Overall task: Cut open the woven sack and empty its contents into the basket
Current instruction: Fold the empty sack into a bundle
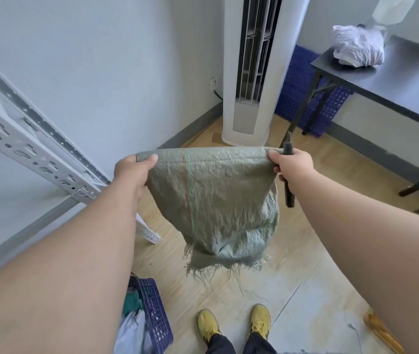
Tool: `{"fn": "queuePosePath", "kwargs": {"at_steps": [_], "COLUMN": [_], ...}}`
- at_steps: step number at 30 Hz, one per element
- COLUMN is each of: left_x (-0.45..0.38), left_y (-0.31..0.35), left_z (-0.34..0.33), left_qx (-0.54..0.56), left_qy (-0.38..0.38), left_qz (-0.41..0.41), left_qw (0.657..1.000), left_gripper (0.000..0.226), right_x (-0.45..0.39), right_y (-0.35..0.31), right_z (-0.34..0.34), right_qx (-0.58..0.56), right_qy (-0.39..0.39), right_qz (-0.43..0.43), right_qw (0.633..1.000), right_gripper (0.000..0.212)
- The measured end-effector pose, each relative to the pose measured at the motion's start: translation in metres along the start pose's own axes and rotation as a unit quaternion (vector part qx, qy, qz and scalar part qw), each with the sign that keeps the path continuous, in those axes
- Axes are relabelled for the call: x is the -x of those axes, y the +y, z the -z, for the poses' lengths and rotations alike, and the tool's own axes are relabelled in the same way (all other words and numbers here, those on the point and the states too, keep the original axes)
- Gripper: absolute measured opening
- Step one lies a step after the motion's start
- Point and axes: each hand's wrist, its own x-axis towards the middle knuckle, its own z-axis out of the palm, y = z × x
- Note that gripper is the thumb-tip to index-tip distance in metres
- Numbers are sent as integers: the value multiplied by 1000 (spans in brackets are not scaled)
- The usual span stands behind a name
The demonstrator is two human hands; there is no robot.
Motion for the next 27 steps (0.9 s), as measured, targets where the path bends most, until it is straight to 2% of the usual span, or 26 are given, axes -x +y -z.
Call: {"fn": "queuePosePath", "kwargs": {"at_steps": [2, 6, 9, 14, 17, 18, 20, 21, 22, 24, 25, 26, 27], "left_x": [-3, 1, 3, -2, -4, -4, 2, 7, 13, 28, 34, 38, 39], "left_y": [0, 4, 8, 10, 11, 11, 12, 12, 13, 15, 13, 10, 8], "left_z": [2, 4, 9, 14, 17, 17, 10, 2, -10, -41, -55, -66, -73], "left_qx": [18, 29, 41, -10, -16, -73, -246, -300, -326, -367, -409, -447, -472], "left_qy": [35, 183, 250, 252, 218, 222, 250, 239, 182, 3, -61, -92, -85], "left_qz": [-9, -43, -66, -100, -102, -94, -116, -169, -233, -303, -304, -303, -299], "left_qw": [999, 982, 965, 962, 970, 968, 929, 908, 898, 879, 858, 837, 825], "left_gripper": [33, 45, 38, 28, 37, 47, 75, 88, 98, 109, 110, 104, 88], "right_x": [0, 6, 9, 9, 9, 10, 15, 19, 24, 35, 40, 44, 46], "right_y": [-1, -8, -18, -26, -27, -29, -34, -37, -41, -47, -50, -53, -56], "right_z": [2, -3, -9, -6, -2, -3, -10, -17, -24, -38, -42, -45, -46], "right_qx": [-26, -99, -137, -63, -17, -17, -2, 12, 23, 36, 49, 66, 84], "right_qy": [-11, -66, -87, -92, -154, -175, -200, -207, -214, -240, -254, -268, -273], "right_qz": [-10, -25, -32, -41, -75, -66, -23, 3, 28, 66, 81, 94, 106], "right_qw": [1000, 993, 986, 993, 985, 982, 980, 978, 976, 968, 962, 957, 952], "right_gripper": [22, 26, 33, 35, 32, 28, 24, 23, 22, 16, 14, 12, 11]}}
